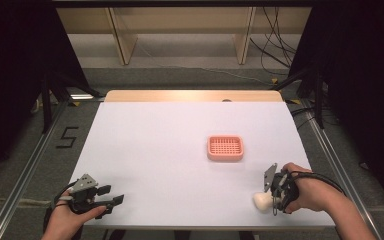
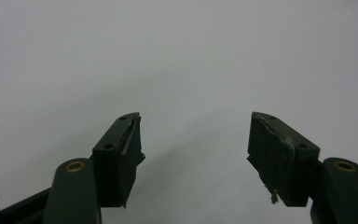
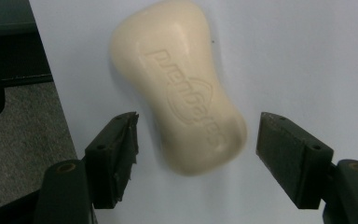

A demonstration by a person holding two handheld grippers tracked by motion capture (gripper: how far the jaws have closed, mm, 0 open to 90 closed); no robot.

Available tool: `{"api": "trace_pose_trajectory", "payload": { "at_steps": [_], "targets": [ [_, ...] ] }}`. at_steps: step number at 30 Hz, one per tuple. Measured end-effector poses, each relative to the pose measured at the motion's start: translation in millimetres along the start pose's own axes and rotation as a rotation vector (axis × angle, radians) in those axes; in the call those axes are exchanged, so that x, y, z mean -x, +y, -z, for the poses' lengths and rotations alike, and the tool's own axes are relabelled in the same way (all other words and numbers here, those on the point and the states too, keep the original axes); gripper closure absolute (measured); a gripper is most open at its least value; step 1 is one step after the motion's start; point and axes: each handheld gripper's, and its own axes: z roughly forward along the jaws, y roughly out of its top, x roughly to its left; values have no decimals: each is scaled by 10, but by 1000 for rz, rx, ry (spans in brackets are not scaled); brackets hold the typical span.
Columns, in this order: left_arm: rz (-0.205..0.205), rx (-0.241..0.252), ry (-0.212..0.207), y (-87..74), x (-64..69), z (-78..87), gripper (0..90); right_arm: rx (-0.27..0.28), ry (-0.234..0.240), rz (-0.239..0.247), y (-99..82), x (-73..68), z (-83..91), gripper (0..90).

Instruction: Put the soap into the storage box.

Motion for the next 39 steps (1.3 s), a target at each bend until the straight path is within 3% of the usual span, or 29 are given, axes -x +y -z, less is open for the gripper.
{"api": "trace_pose_trajectory", "payload": {
  "at_steps": [1, 4, 6, 8, 15, 18, 19, 22, 23, 24, 25, 29, 30, 33, 39],
  "targets": [
    [-1, -1, 0, 0, 0, 0, 343, -9, 6, -11, 18, -12, -6, 304],
    [-1, 4, -1, -1, -1, -3, 343, -16, 11, 33, 64, -4, -48, 312],
    [-1, -4, -5, 2, -4, 6, 343, -50, 20, 39, 89, -10, -78, 314],
    [-10, -17, 0, 5, -16, 16, 343, -47, 15, 29, 106, -15, -83, 314],
    [-2, -2, -3, 4, -4, 9, 344, -44, 31, 76, 173, 0, -134, 330],
    [-4, -9, -2, 0, -11, 7, 344, -74, 48, 46, 179, -36, -166, 366],
    [0, -5, -5, 0, -7, 5, 344, -53, 39, 100, 181, -14, -191, 378],
    [-19, -25, 4, 6, -21, 13, 344, -62, 53, 107, 181, -15, -214, 431],
    [-3, -1, -1, 1, -6, 1, 344, -61, 54, 112, 181, -13, -219, 438],
    [-8, -10, 0, 3, -11, 4, 345, -67, 66, 106, 182, -13, -224, 446],
    [-4, -4, 1, 1, -6, 1, 345, -94, 72, 59, 182, -38, -212, 452],
    [-6, -4, -5, 3, -5, 5, 347, -73, 74, 65, 195, -4, -228, 480],
    [-6, -4, -5, 2, -5, 6, 348, -96, 93, -37, 197, -17, -227, 497],
    [-6, -3, -5, 1, -4, 5, 349, -95, 92, -83, 198, -17, -226, 502],
    [-12, -15, -7, 2, -7, 8, 349, -77, 94, -130, 178, -14, -225, 504]
  ]
}}
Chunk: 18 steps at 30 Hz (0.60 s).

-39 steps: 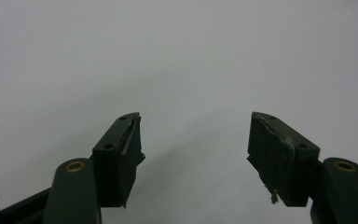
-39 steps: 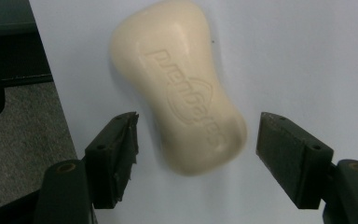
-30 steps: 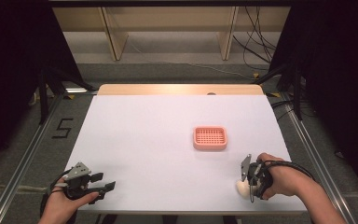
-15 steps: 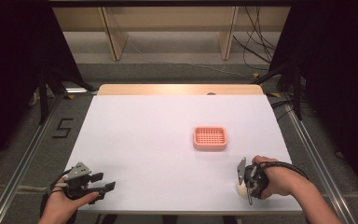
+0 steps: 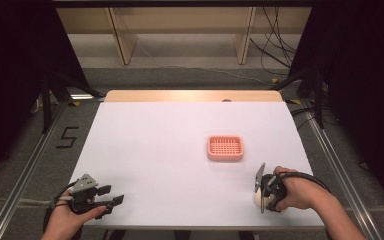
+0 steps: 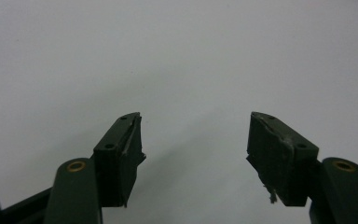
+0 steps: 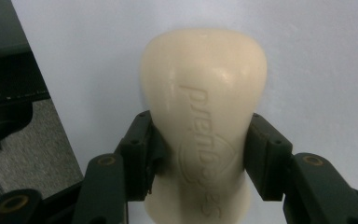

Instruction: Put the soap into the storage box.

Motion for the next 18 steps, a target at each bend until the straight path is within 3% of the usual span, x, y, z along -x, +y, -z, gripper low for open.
{"api": "trace_pose_trajectory", "payload": {
  "at_steps": [4, 7, 13, 18],
  "targets": [
    [0, -5, 3, 0, 1, -4, 349, 24, 9, -63, -22, 7, -1, 504],
    [2, -5, 6, -5, 7, -9, 349, 54, 17, -53, -48, 34, -7, 505],
    [4, -5, 9, -6, 5, -13, 349, 58, 35, -110, -78, 17, 11, 505],
    [-6, -13, 3, -1, 1, -8, 349, 95, 32, -113, -119, 33, 42, 505]
  ]
}}
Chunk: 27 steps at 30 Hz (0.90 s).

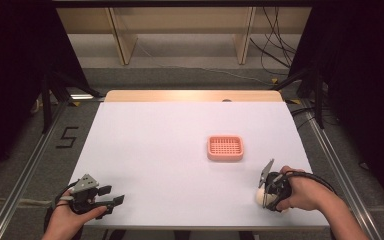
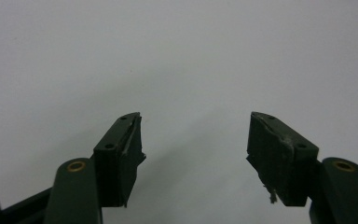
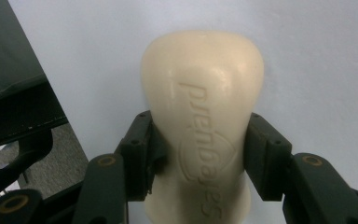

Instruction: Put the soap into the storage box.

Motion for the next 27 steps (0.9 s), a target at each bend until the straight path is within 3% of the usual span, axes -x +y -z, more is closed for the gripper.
{"api": "trace_pose_trajectory", "payload": {
  "at_steps": [4, 5, 6, 8, 9, 10, 13, 19, 20, 27],
  "targets": [
    [22, 17, -1, -6, 16, -9, 350, 13, -2, -35, -31, -3, 86, 505],
    [22, 17, -1, -6, 16, -9, 350, 13, -2, -35, -31, -3, 86, 505],
    [1, 11, 2, 1, 6, -1, 350, 28, -1, -2, -38, 20, 98, 506],
    [-5, 5, 7, 4, 2, 2, 350, 32, -11, -27, -57, 17, 156, 505],
    [11, 19, 0, 3, 16, -5, 350, 40, -12, -8, -58, 34, 164, 506],
    [-4, 10, 0, 4, 7, 4, 350, 42, -15, -5, -58, 38, 170, 506],
    [-4, 10, -1, 6, 8, 7, 351, 44, -19, -29, -66, 45, 205, 506],
    [-5, 12, -2, 7, 11, 7, 351, 53, -27, -18, -38, 78, 228, 506],
    [-9, 11, -3, 8, 14, 9, 351, 38, -19, -51, -35, 58, 240, 506],
    [-6, 26, 3, 7, 24, 5, 352, 56, -27, -24, 9, 142, 277, 506]
  ]
}}
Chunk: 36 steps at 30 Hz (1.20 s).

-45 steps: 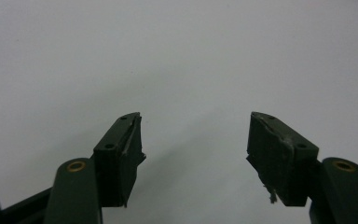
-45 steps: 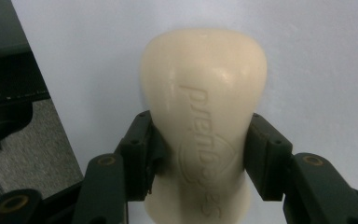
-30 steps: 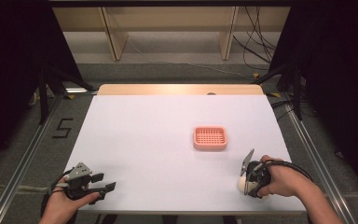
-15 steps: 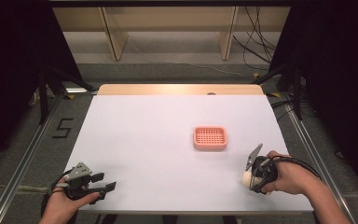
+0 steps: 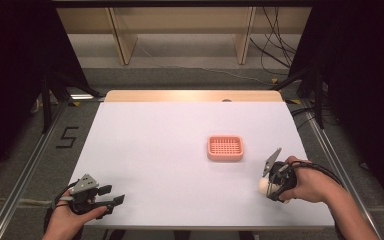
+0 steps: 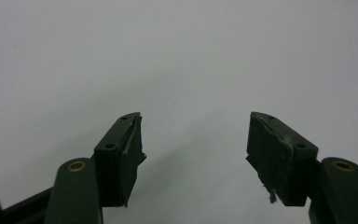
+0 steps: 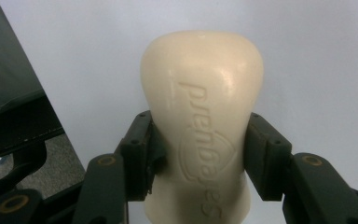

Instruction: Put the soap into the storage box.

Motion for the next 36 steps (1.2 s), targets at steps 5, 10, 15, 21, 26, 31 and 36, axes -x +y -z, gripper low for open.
{"api": "trace_pose_trajectory", "payload": {
  "at_steps": [5, 10, 15, 21, 26, 31, 36],
  "targets": [
    [-3, 3, 1, 3, 0, -2, 353, 12, -17, -12, 17, 23, 45, 506],
    [12, 19, -3, 0, 18, -11, 353, 11, -27, -21, 18, 33, 91, 506],
    [1, 17, -1, 5, 13, -12, 353, 46, -39, -18, -11, 64, 125, 506],
    [5, 1, -7, 14, 8, -6, 354, 31, -37, -35, -17, 115, 151, 506],
    [-5, 3, 4, 12, -4, 3, 354, 63, -53, -19, 6, 148, 137, 506],
    [-11, -2, -3, 17, -7, 17, 354, 56, -65, -55, 30, 154, 152, 506],
    [-5, 10, -3, 17, 1, 14, 354, 60, -67, -18, 60, 192, 150, 506]
  ]
}}
